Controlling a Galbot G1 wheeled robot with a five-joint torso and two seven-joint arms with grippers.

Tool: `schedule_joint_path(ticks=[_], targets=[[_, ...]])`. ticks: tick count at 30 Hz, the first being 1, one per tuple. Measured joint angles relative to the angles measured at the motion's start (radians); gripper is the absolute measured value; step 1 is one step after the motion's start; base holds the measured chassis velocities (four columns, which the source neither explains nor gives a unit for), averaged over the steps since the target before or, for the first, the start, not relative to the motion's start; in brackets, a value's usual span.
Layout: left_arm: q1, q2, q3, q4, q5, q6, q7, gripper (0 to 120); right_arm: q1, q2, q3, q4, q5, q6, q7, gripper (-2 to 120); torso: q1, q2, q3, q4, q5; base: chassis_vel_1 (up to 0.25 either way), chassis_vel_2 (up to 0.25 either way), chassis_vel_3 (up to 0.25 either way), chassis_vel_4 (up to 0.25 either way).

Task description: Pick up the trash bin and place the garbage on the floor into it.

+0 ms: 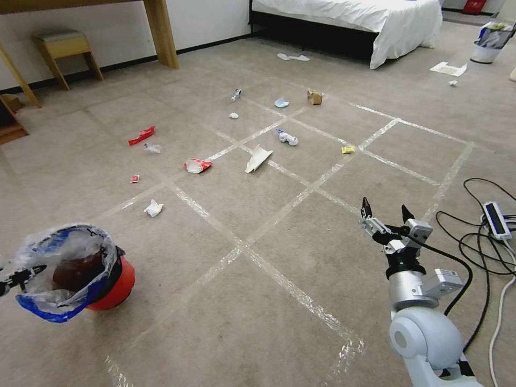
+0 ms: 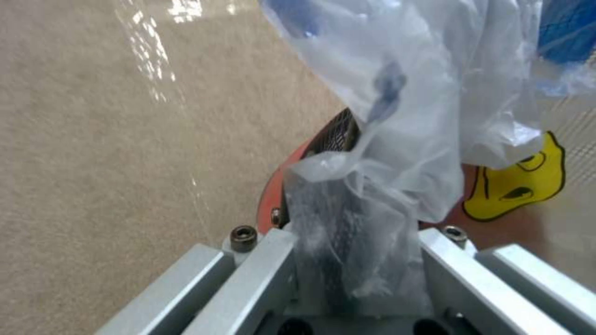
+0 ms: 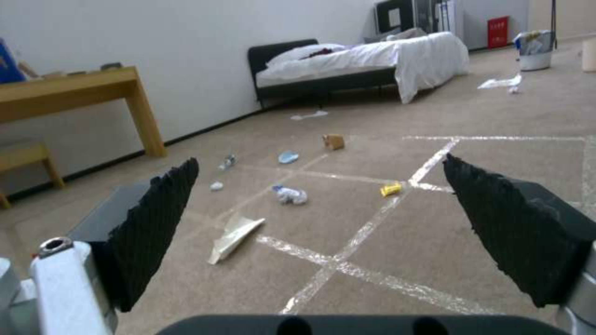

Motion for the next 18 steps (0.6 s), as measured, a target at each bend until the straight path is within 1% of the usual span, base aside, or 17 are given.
schedule_joint_path(ticks=[1,2,3,4,5,7,8,10,11,12,13,14,16,17,18], targets=[[0.019,0.001,-0.02,-0.041,-0.045,0.001,-0.04,0,0.002,-0.005,0.0,0.002,0.011,-0.002,0.003,100,0.0,0.0,0.0,0.0,-0.0001,0.0,0.0,0.0,0.0],[0.038,-0.003,-0.044,-0.098,-0.111,0.001,-0.096,0,0.002,-0.013,-0.003,0.004,0.023,-0.003,0.005,100,0.0,0.0,0.0,0.0,0.0002,0.0,0.0,0.0,0.0],[0.038,-0.003,-0.044,-0.098,-0.111,0.001,-0.096,0,0.002,-0.013,-0.003,0.004,0.023,-0.003,0.005,100,0.0,0.0,0.0,0.0,0.0002,0.0,0.0,0.0,0.0],[0.054,-0.014,-0.064,-0.151,-0.157,0.002,-0.129,0,0.003,-0.02,-0.006,0.005,0.031,-0.003,0.006,100,0.0,0.0,0.0,-0.0001,0.0003,0.0,0.0,0.0,0.0],[0.054,-0.014,-0.064,-0.151,-0.157,0.002,-0.129,0,0.003,-0.02,-0.006,0.005,0.031,-0.003,0.006,100,0.0,0.0,0.0,-0.0001,0.0003,0.0,0.0,0.0,0.0],[0.078,-0.046,-0.085,-0.263,-0.201,0.002,-0.168,0,0.004,-0.026,-0.007,0.014,0.041,-0.003,0.006,100,0.0,0.0,0.0,0.0001,0.0003,0.0,0.0,0.0,0.0],[0.078,-0.046,-0.085,-0.263,-0.201,0.002,-0.168,0,0.004,-0.026,-0.007,0.014,0.041,-0.003,0.006,100,0.0,0.0,0.0,0.0001,0.0003,0.0,0.0,0.0,0.0],[0.084,-0.074,-0.084,-0.359,-0.238,0.002,-0.209,0,-0.005,-0.027,0.002,0.031,0.046,-0.004,0.007,100,0.0,0.0,0.0,0.0001,0.0003,0.0,0.0,0.0,0.0],[0.084,-0.074,-0.084,-0.359,-0.238,0.002,-0.209,0,-0.005,-0.027,0.002,0.031,0.046,-0.004,0.007,100,0.0,0.0,0.0,0.0001,0.0003,0.0,0.0,0.0,0.0],[0.086,-0.094,-0.079,-0.423,-0.253,0.002,-0.235,0,-0.015,-0.028,0.014,0.044,0.048,-0.005,0.008,100,0.0,0.0,0.0,-0.0003,0.0003,0.0,0.0,0.0,0.0],[0.089,-0.112,-0.074,-0.47,-0.262,0.002,-0.26,0,-0.023,-0.029,0.026,0.056,0.051,-0.006,0.008,100,0.0,0.0,0.0,-0.0005,0.0005,0.0,0.0,0.0,0.0],[0.089,-0.112,-0.074,-0.47,-0.262,0.002,-0.26,0,-0.023,-0.029,0.026,0.056,0.051,-0.006,0.008,100,0.0,0.0,0.0,-0.0005,0.0005,0.0,0.0,0.0,0.0],[0.097,-0.139,-0.067,-0.539,-0.273,0.002,-0.308,0,-0.036,-0.029,0.044,0.072,0.058,-0.008,0.008,100,0.0,0.0,0.0,-0.0001,0.0003,0.0,0.0,0.0,0.0],[0.097,-0.139,-0.067,-0.539,-0.273,0.002,-0.308,0,-0.036,-0.029,0.044,0.072,0.058,-0.008,0.008,100,0.0,0.0,0.0,-0.0001,0.0003,0.0,0.0,0.0,0.0],[0.108,-0.152,-0.063,-0.576,-0.275,0.001,-0.338,0,-0.042,-0.029,0.051,0.078,0.059,-0.008,0.007,100,0.0,0.0,0.0,-0.0002,0.0003,0.0,0.0,0.0,0.0]])
